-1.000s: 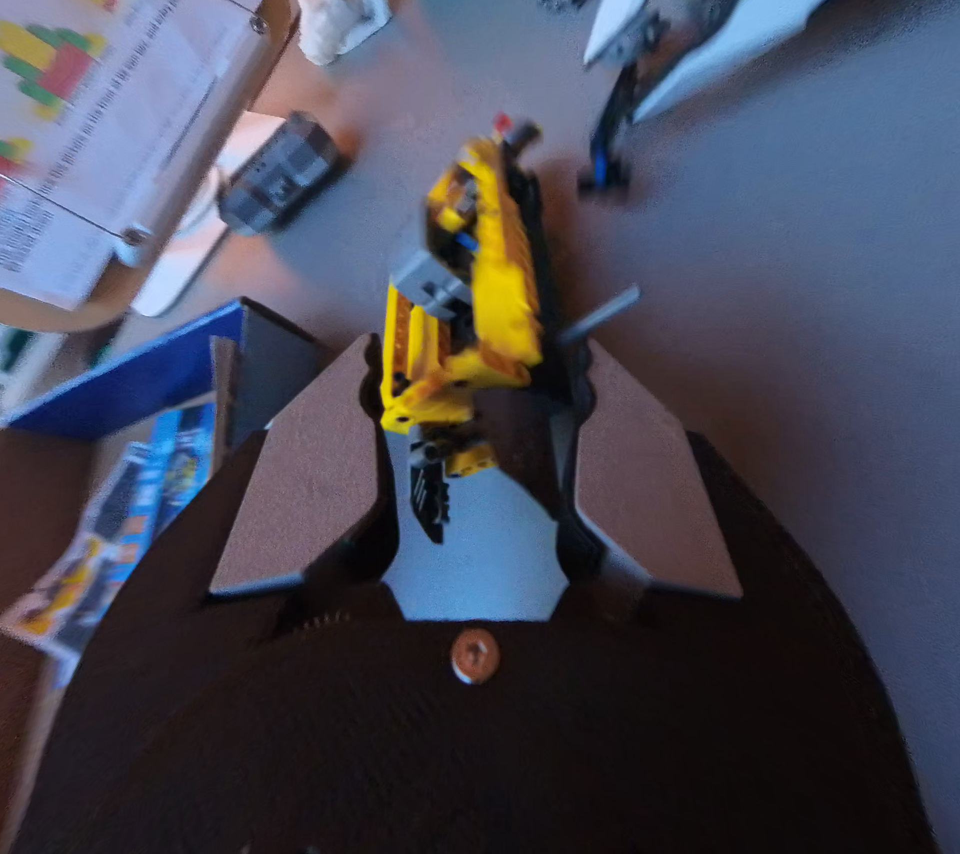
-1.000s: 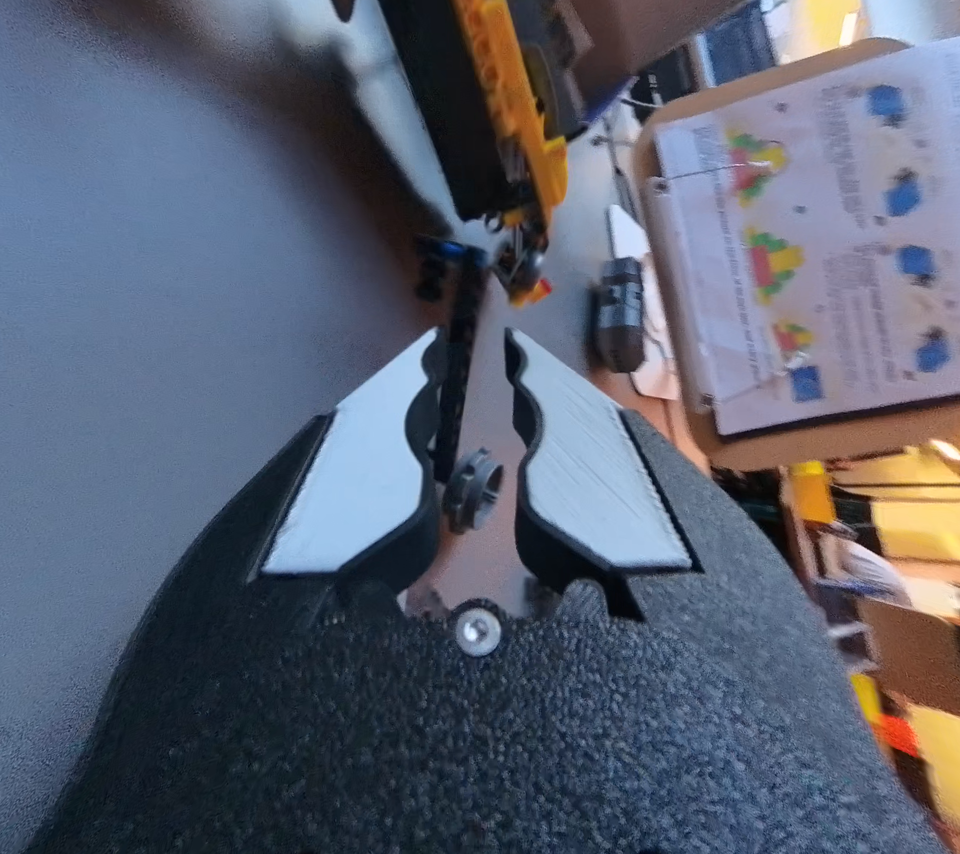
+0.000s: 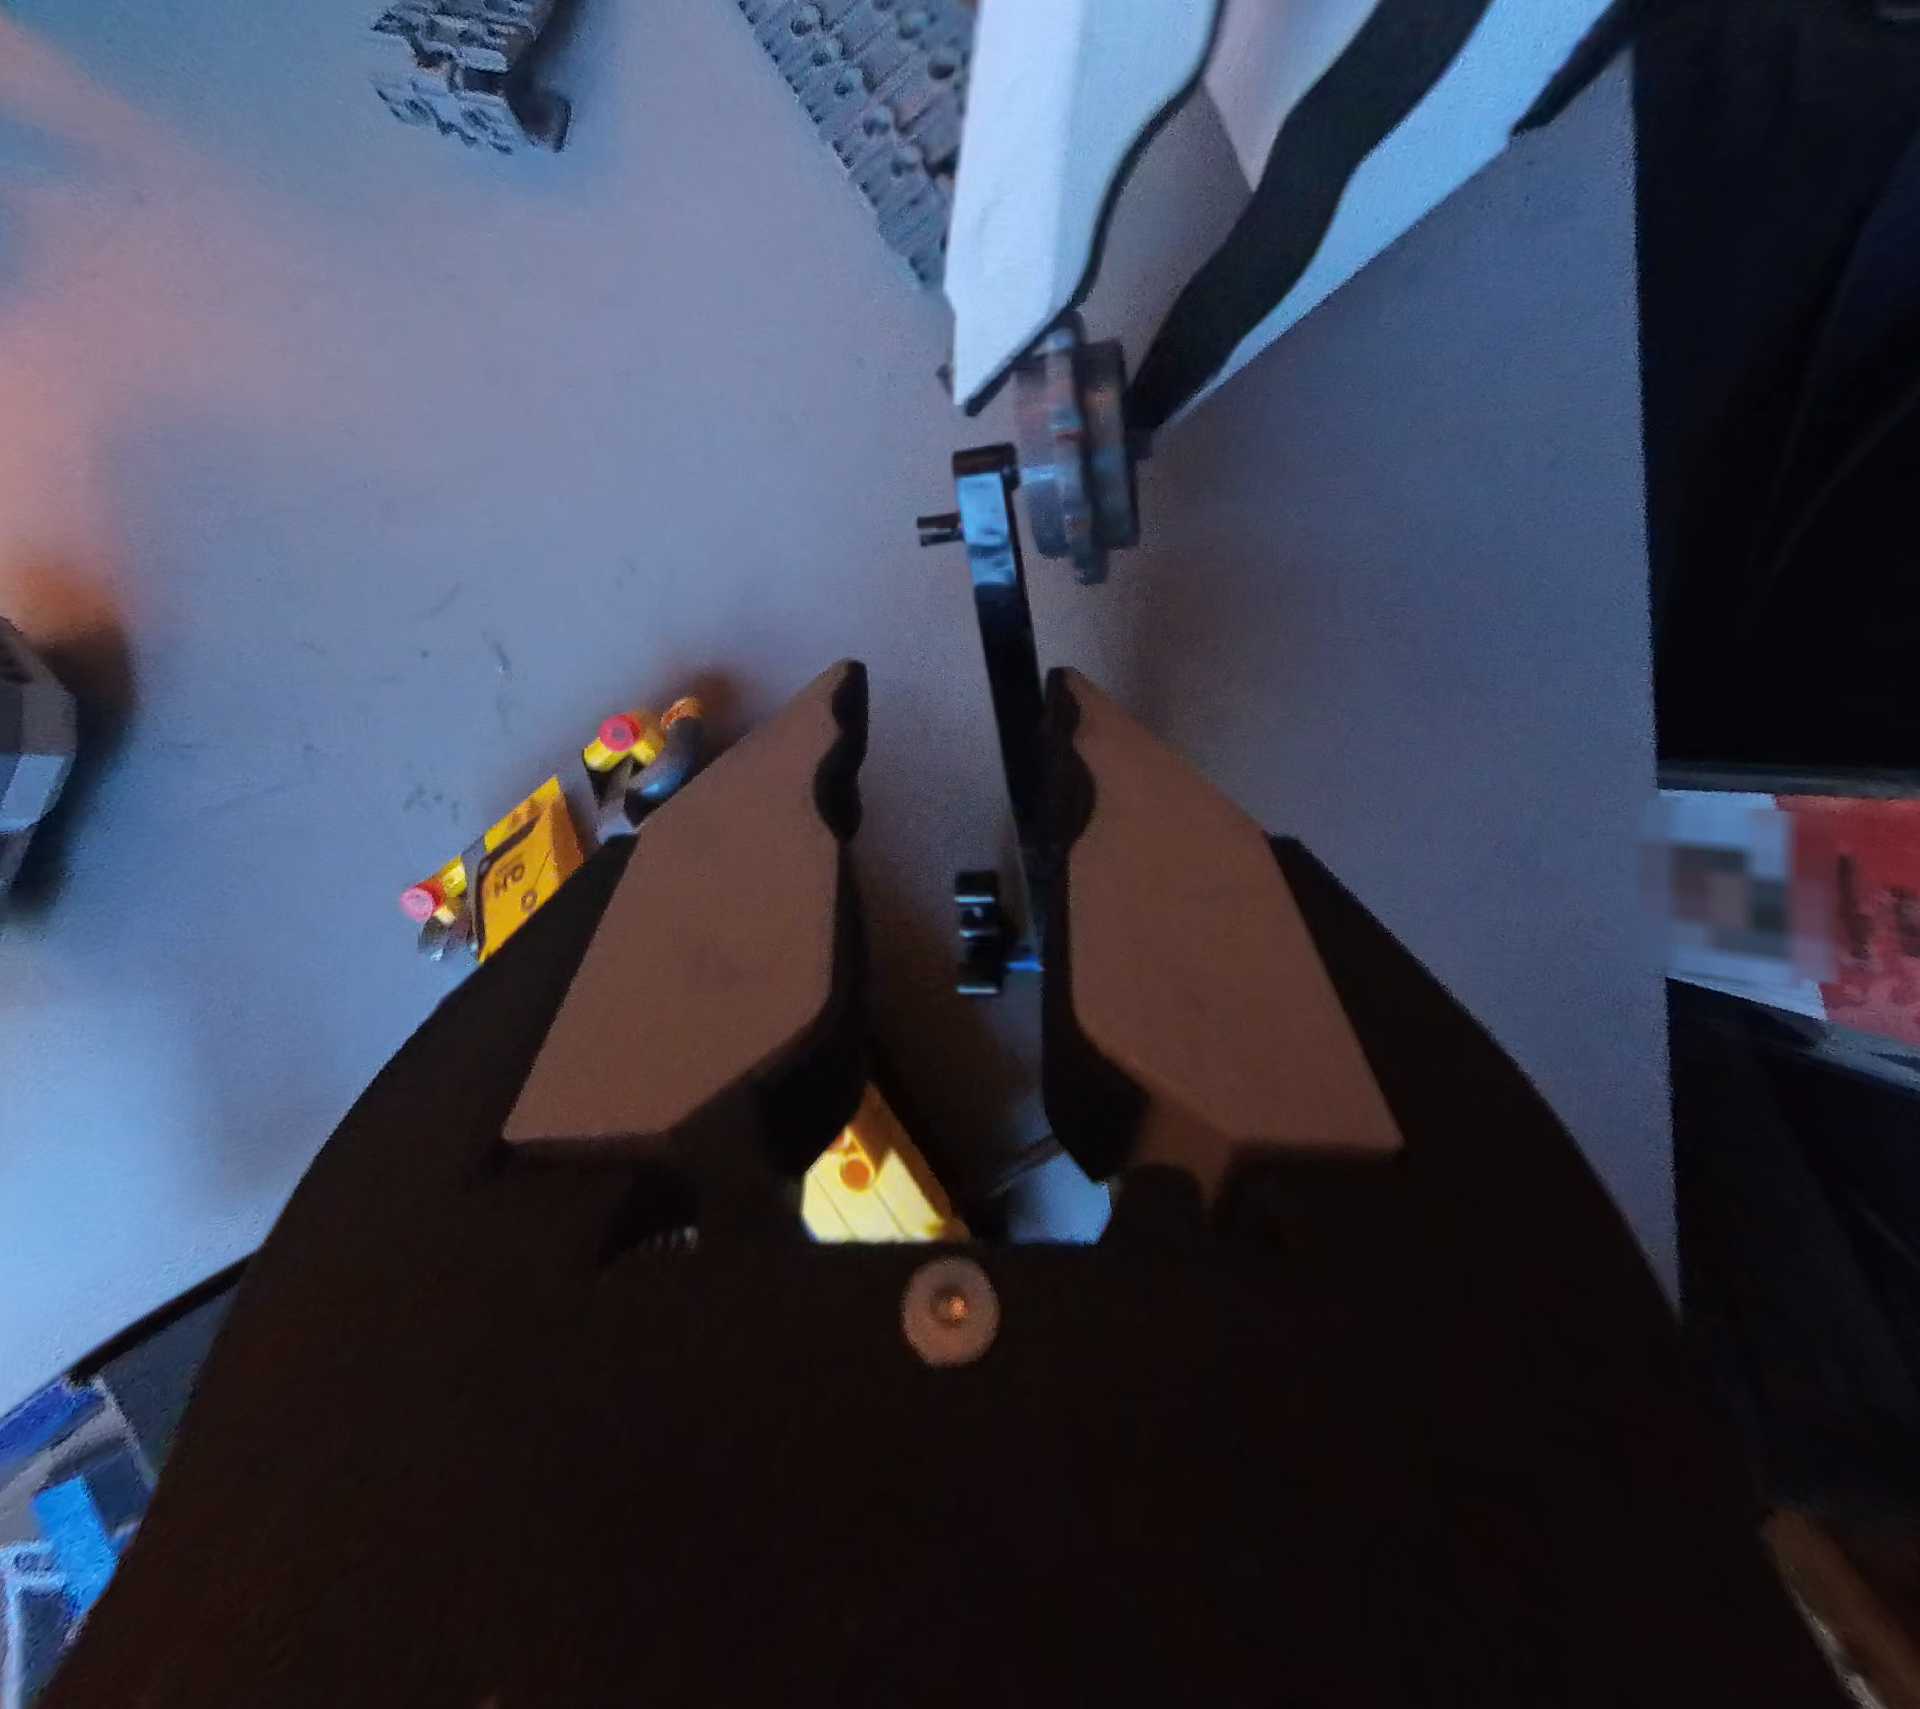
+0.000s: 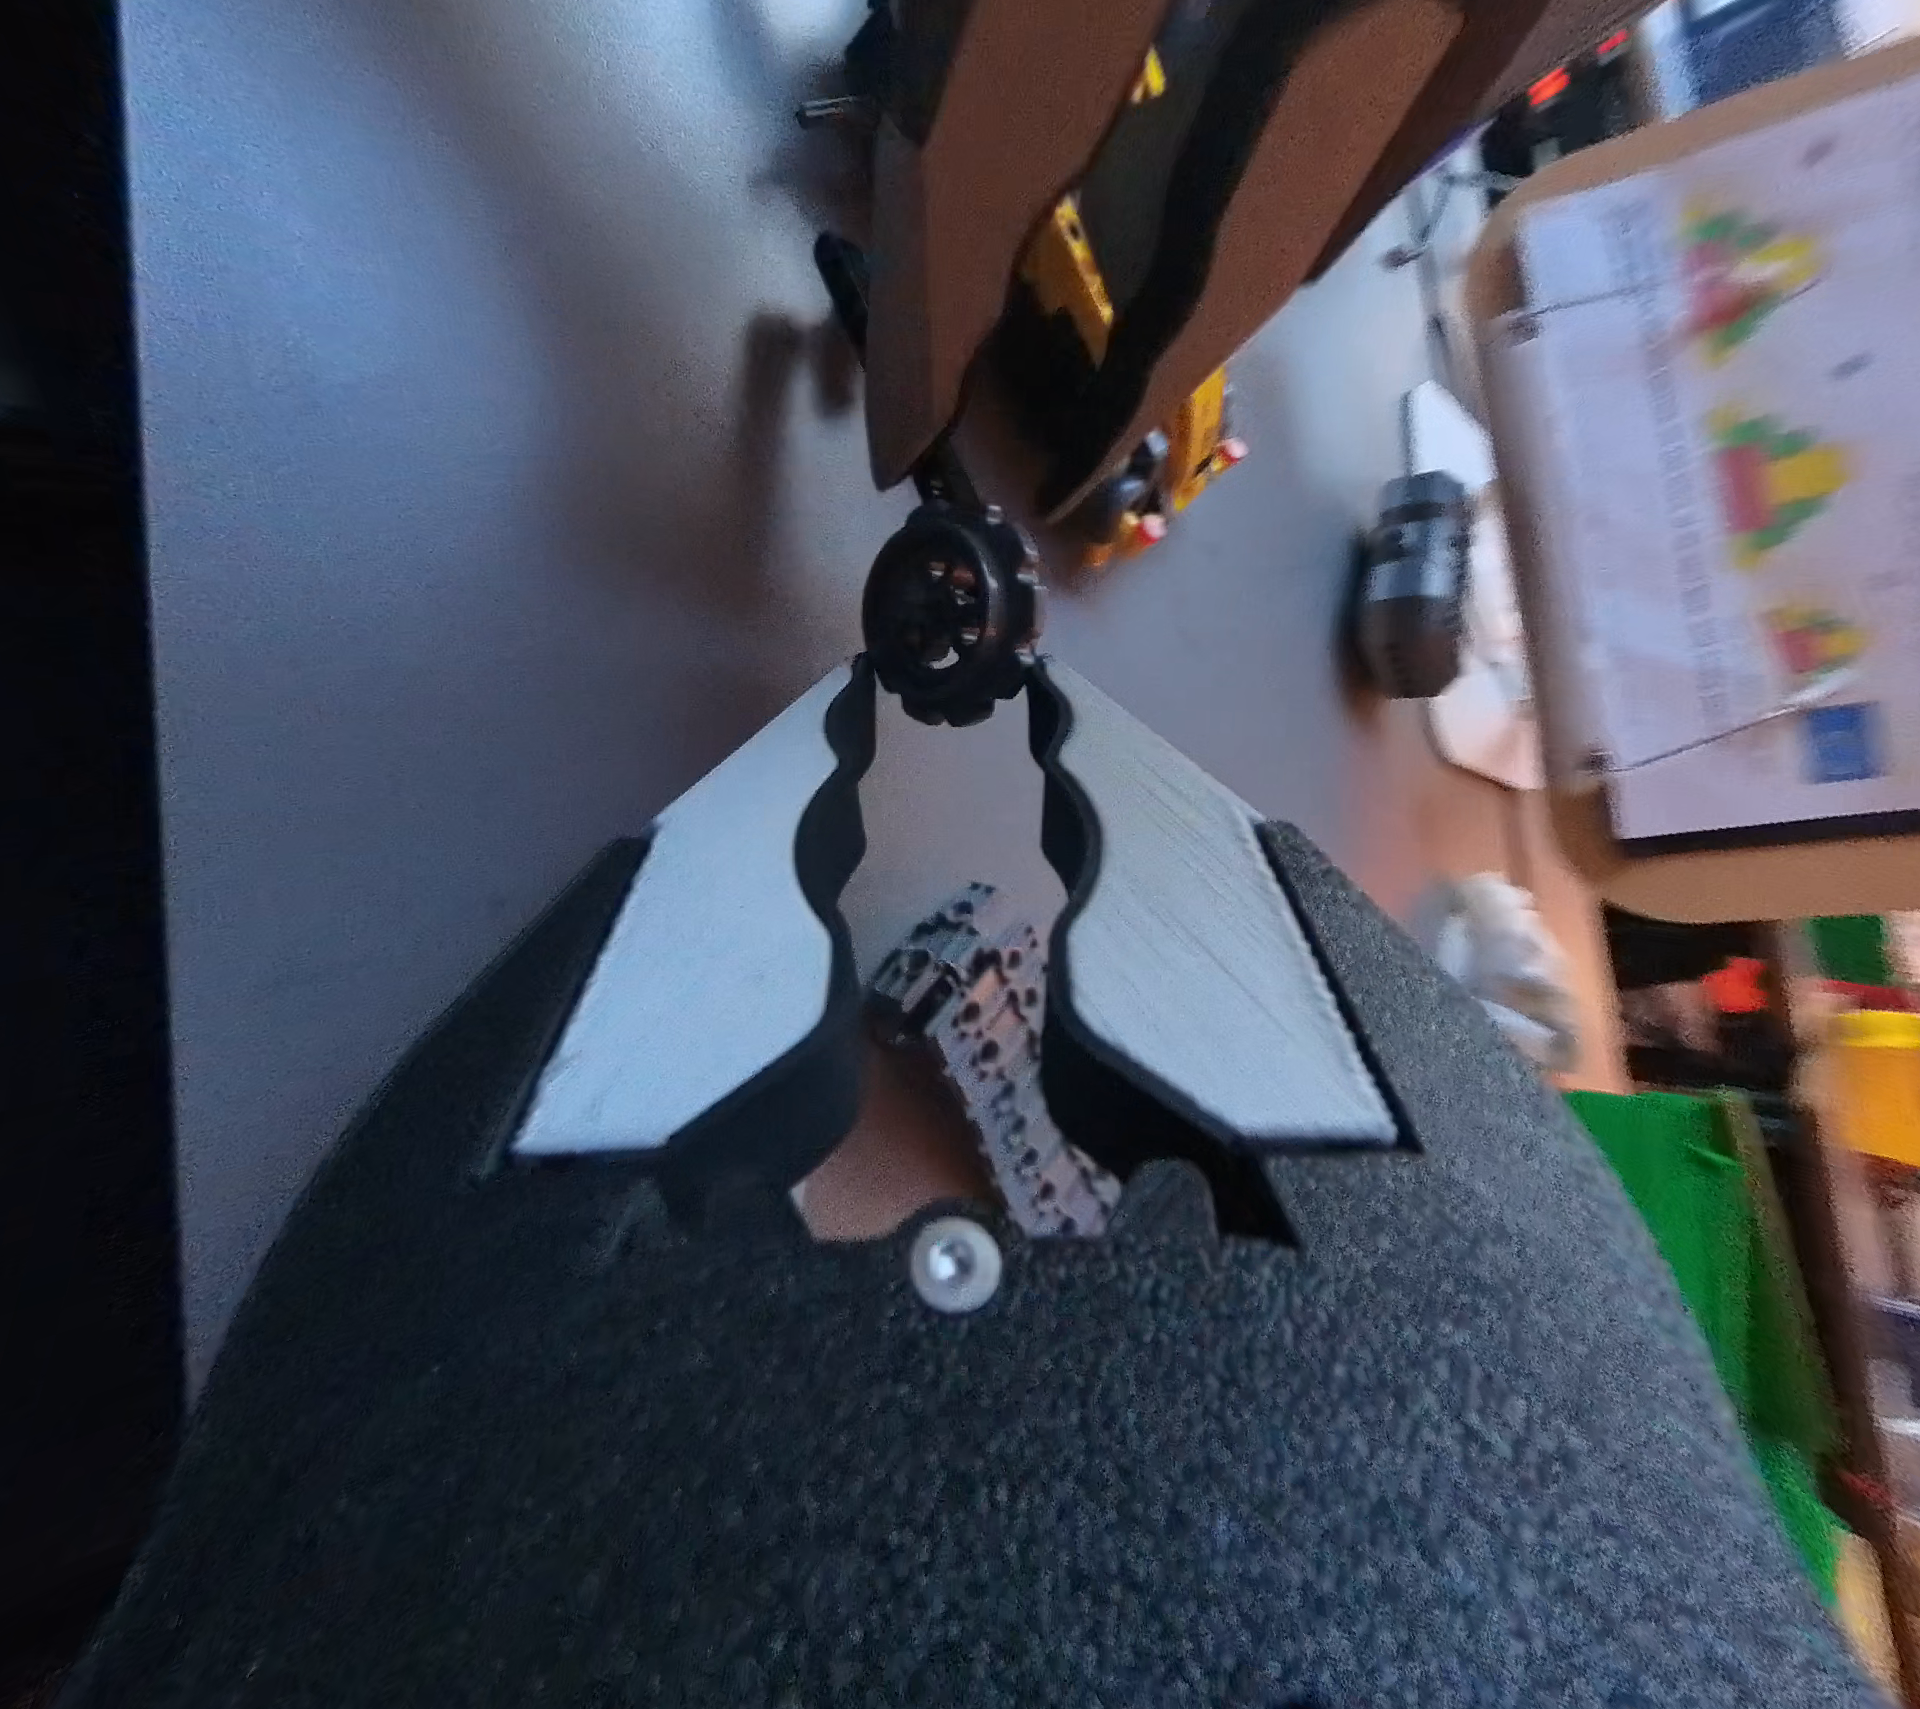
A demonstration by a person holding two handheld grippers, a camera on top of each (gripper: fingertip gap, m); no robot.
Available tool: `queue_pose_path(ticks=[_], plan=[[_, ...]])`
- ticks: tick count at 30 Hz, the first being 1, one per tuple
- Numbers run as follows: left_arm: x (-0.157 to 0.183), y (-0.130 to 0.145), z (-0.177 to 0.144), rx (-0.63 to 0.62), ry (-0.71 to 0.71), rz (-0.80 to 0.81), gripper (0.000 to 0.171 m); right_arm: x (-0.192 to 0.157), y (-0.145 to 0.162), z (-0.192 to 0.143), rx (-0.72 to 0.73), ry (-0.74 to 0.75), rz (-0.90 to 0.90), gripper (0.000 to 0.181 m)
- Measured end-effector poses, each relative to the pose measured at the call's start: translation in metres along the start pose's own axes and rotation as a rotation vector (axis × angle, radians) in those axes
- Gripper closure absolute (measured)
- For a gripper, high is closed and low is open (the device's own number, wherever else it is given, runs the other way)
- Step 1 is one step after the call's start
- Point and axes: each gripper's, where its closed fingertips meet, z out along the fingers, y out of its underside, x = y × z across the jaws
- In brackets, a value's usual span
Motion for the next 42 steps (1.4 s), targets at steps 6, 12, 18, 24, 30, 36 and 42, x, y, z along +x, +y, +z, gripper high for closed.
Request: queue_pose_path(ticks=[6,12,18,24,30,36,42], plan=[[0.022,-0.007,0.013,0.014,0.162,-0.050,0.143,-0.006,-0.005,-0.012,-0.022,0.131,-0.195,0.156],[0.013,-0.017,0.007,0.058,-0.023,0.071,0.166,-0.012,-0.004,-0.019,-0.038,0.134,-0.228,0.148],[-0.003,-0.026,0.005,0.111,-0.345,0.315,0.166,-0.010,-0.019,-0.031,0.131,0.053,0.039,0.149],[0.002,-0.035,0.001,0.234,-0.403,0.341,0.166,-0.010,-0.021,-0.026,0.117,0.096,-0.033,0.164],[0.004,-0.032,0.007,0.248,-0.415,0.322,0.165,-0.015,-0.015,-0.022,0.048,0.109,-0.170,0.165],[0.006,-0.017,0.032,0.164,-0.418,0.271,0.164,-0.038,0.004,-0.005,-0.052,-0.013,-0.222,0.169],[0.001,-0.018,0.033,0.172,-0.441,0.219,0.161,-0.040,0.006,-0.002,-0.111,-0.082,-0.322,0.171]])
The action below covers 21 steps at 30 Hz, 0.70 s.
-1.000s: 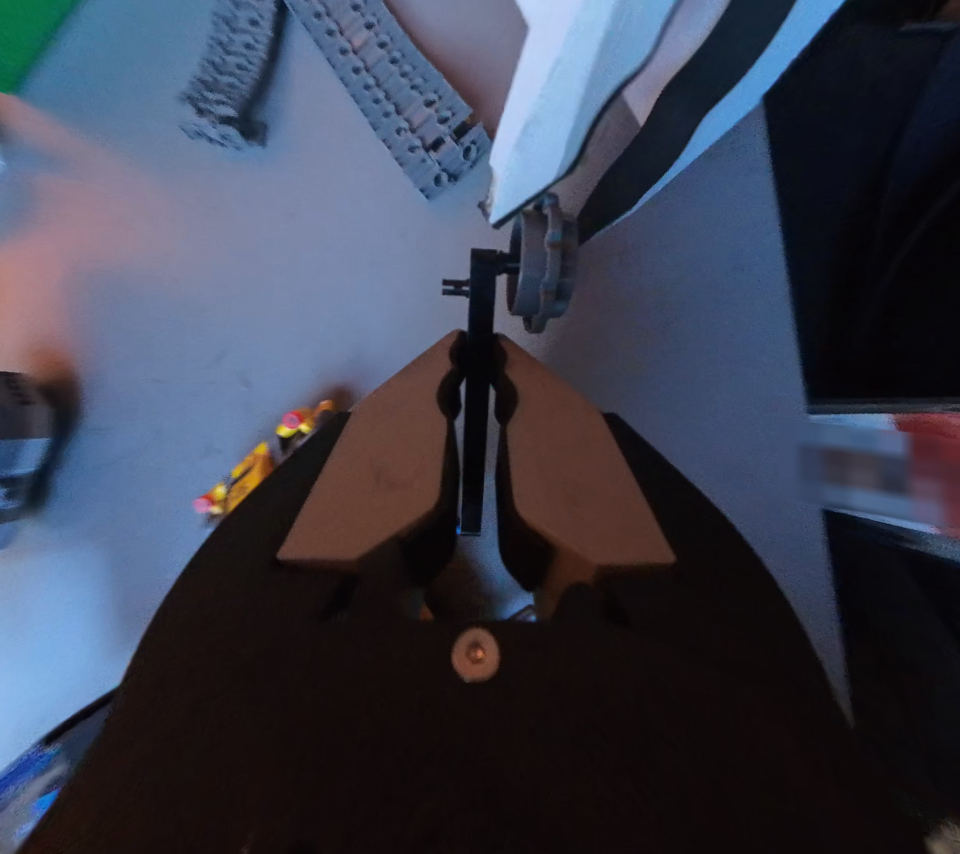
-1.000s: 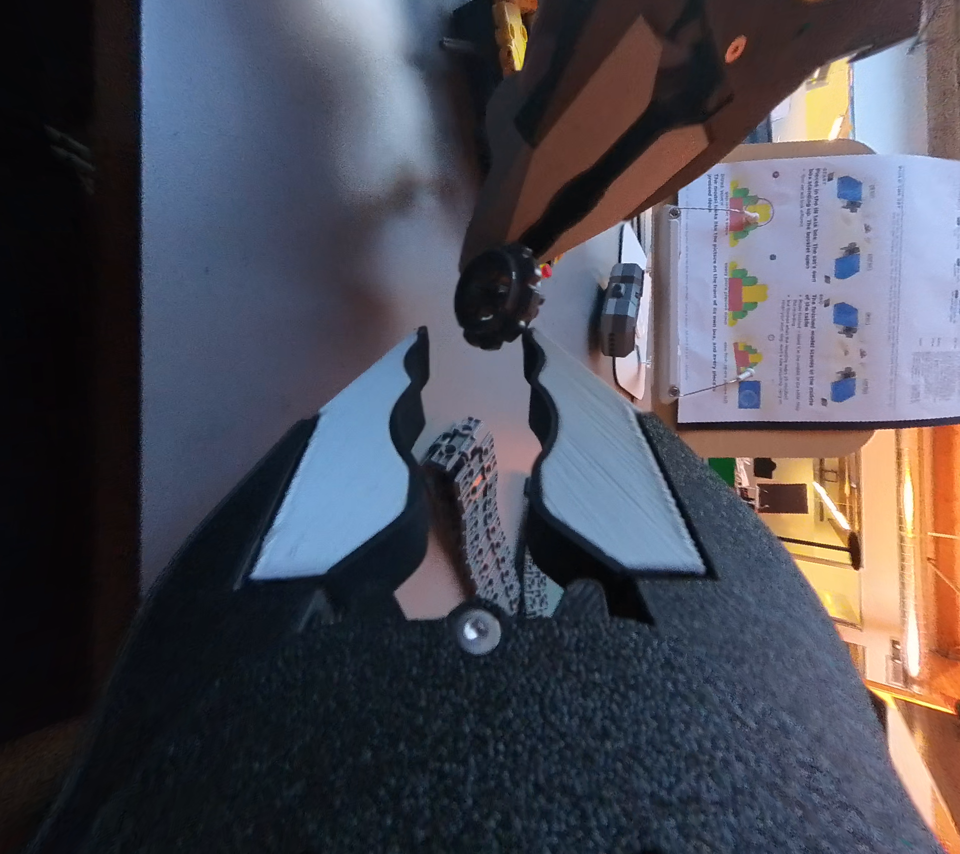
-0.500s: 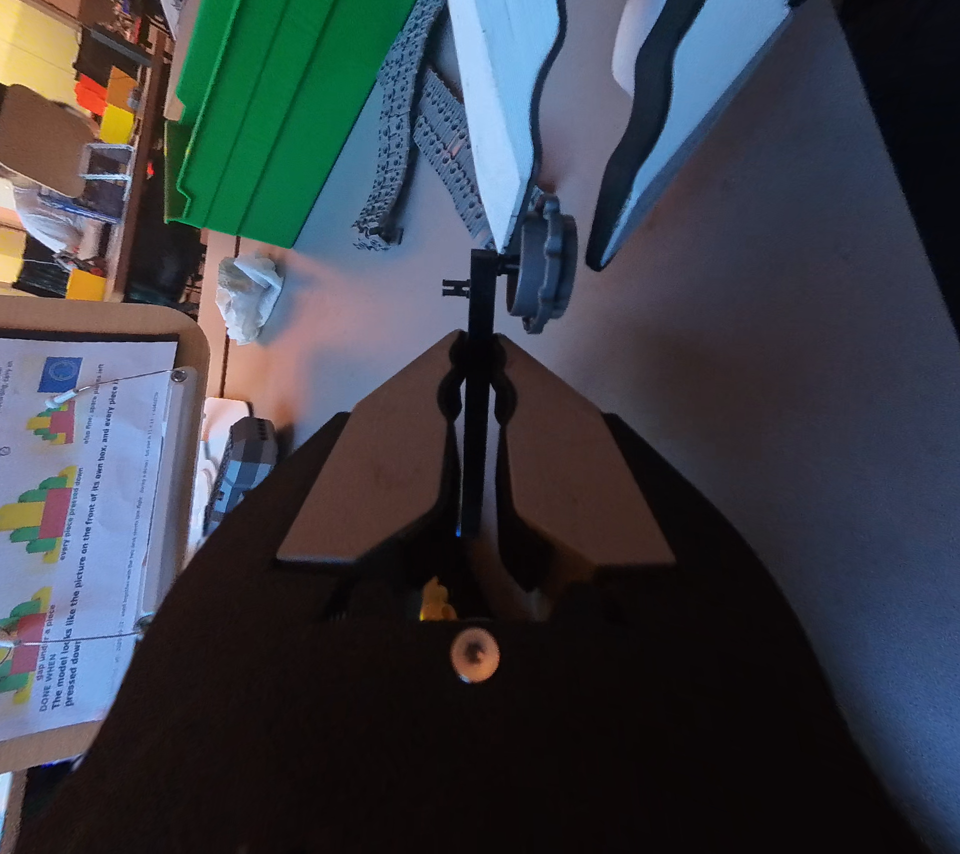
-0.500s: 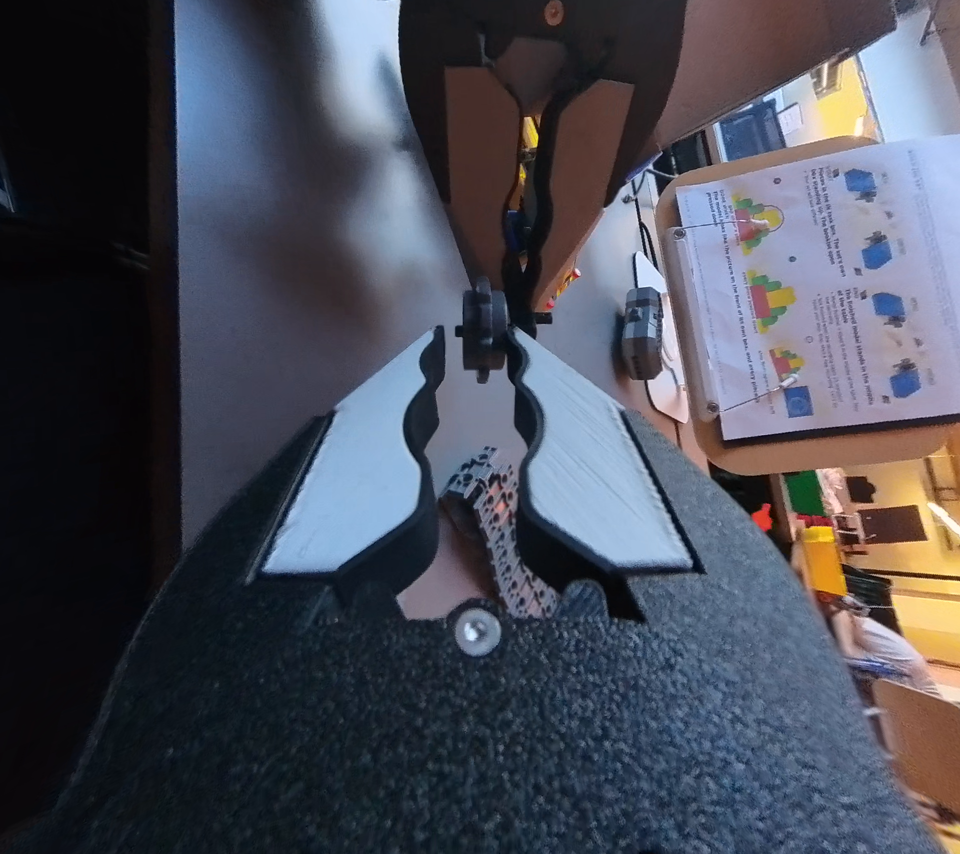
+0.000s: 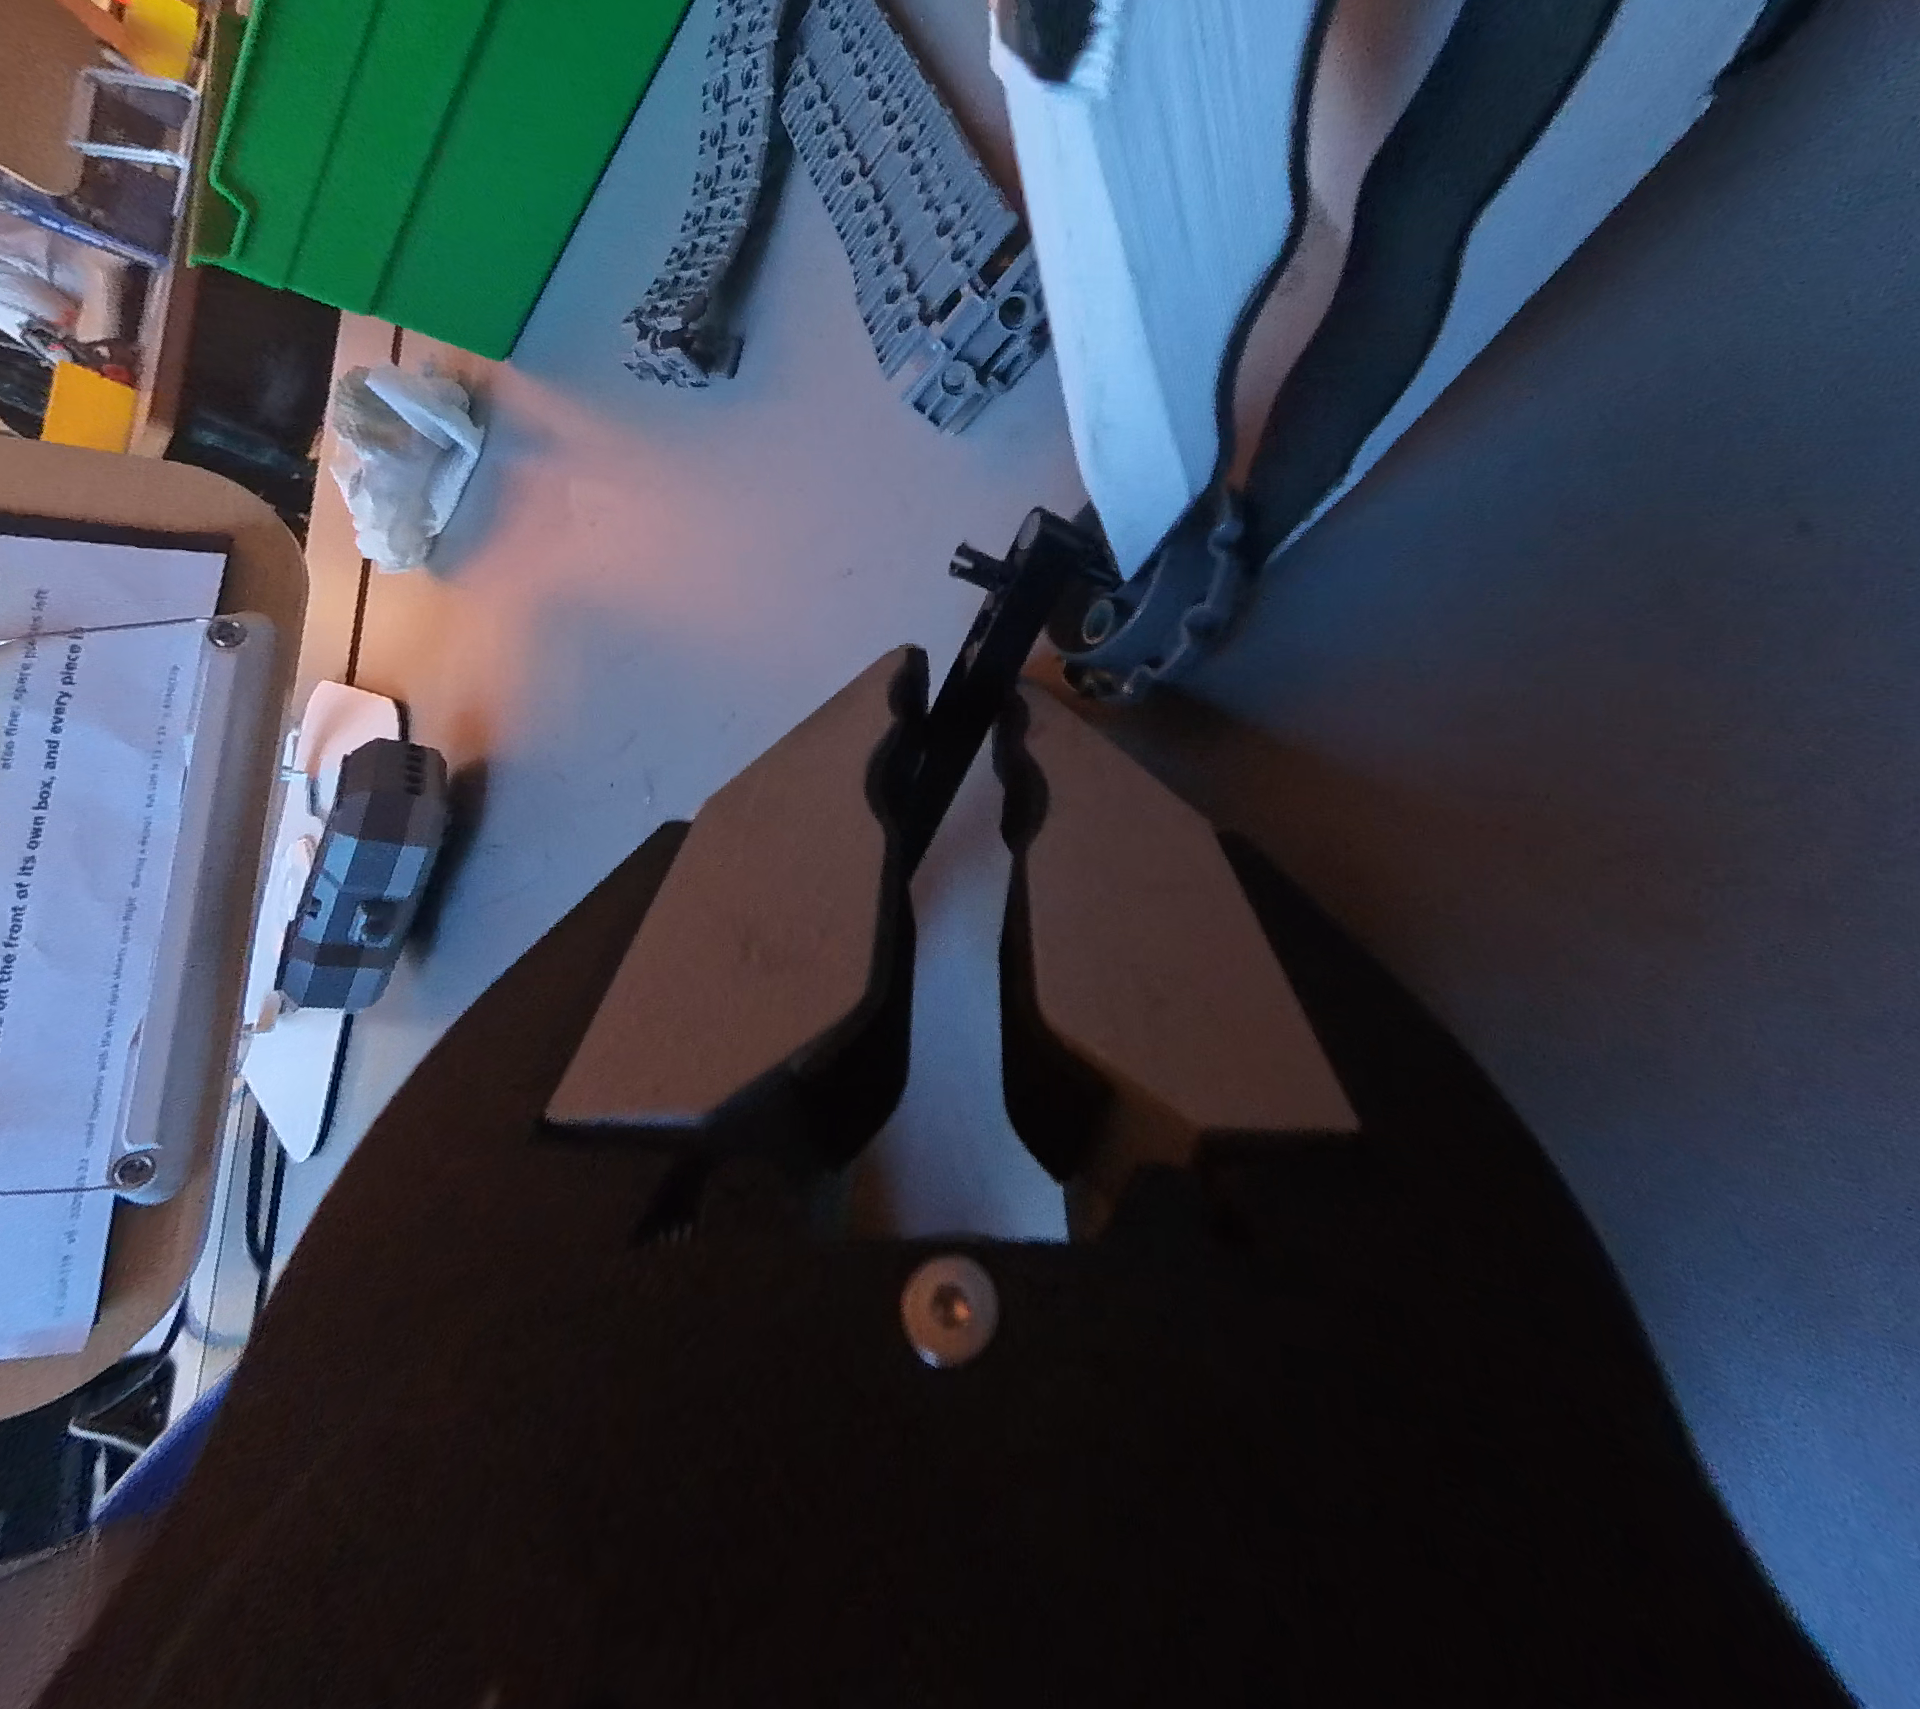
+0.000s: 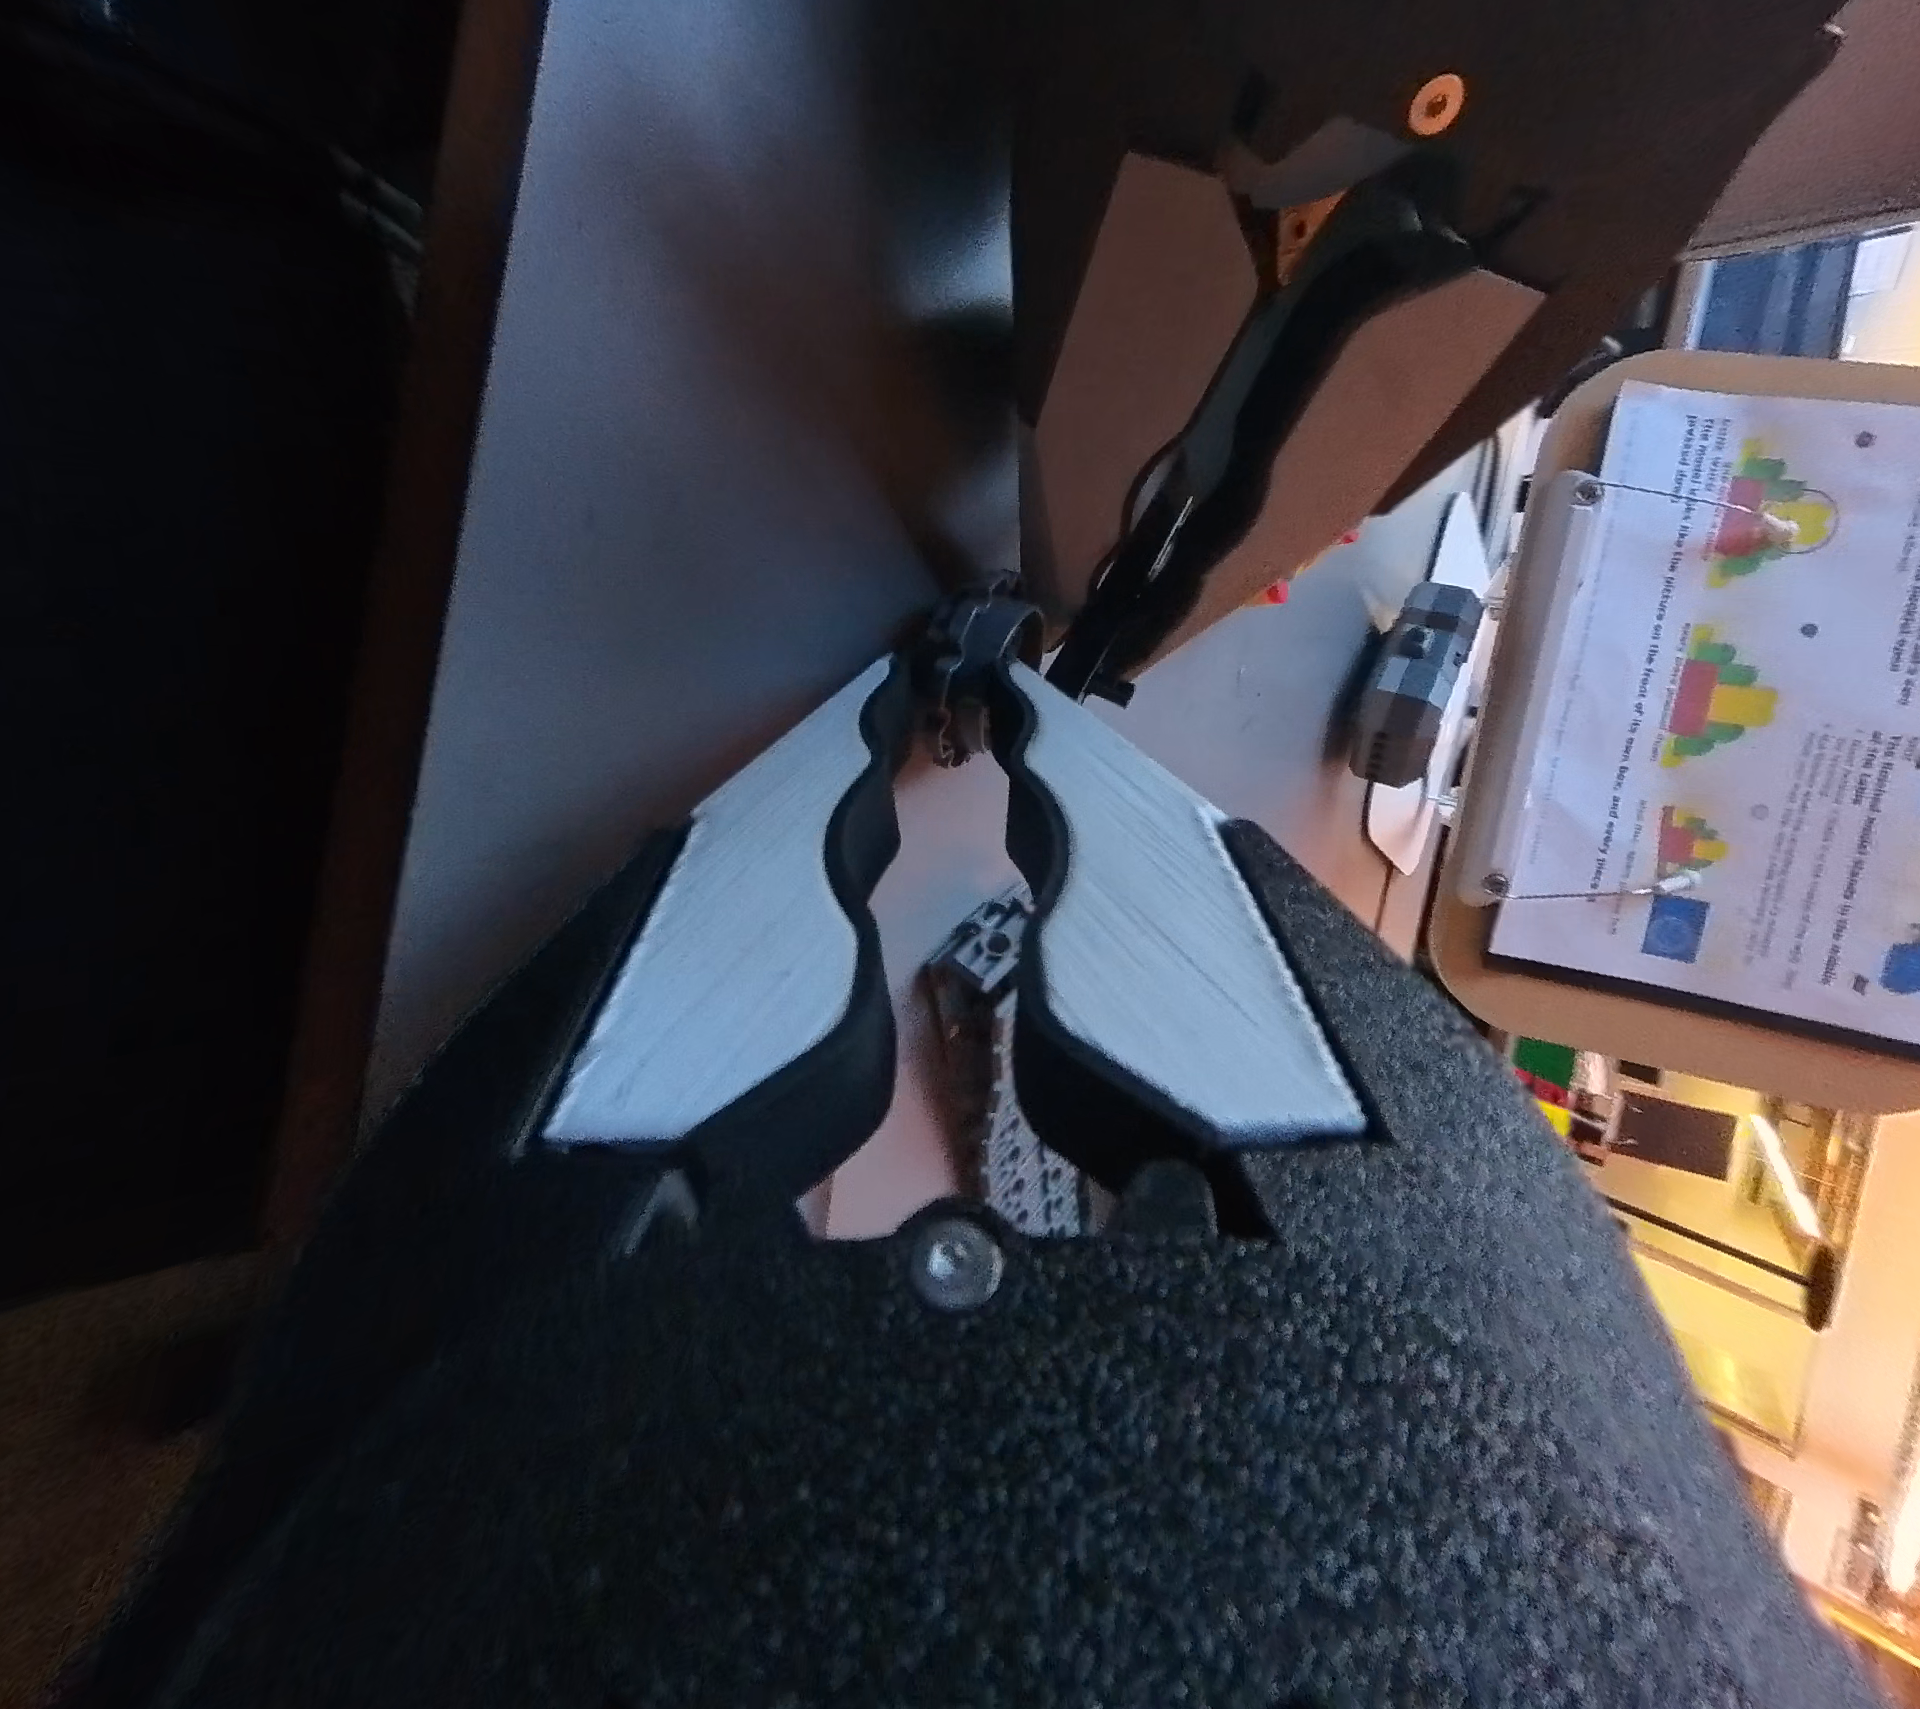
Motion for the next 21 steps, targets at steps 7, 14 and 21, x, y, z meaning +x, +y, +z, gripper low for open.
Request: queue_pose_path(ticks=[7,14,21], plan=[[0.001,-0.004,-0.002,0.018,0.012,-0.007,0.162,-0.001,-0.001,-0.003,0.025,-0.076,0.068,0.170],[-0.023,-0.011,-0.010,0.064,-0.179,0.080,0.166,0.035,-0.002,-0.040,0.353,-0.125,0.985,0.141],[-0.012,-0.024,-0.011,0.073,-0.278,0.332,0.166,0.030,0.006,-0.030,0.338,-0.206,1.301,0.144]])
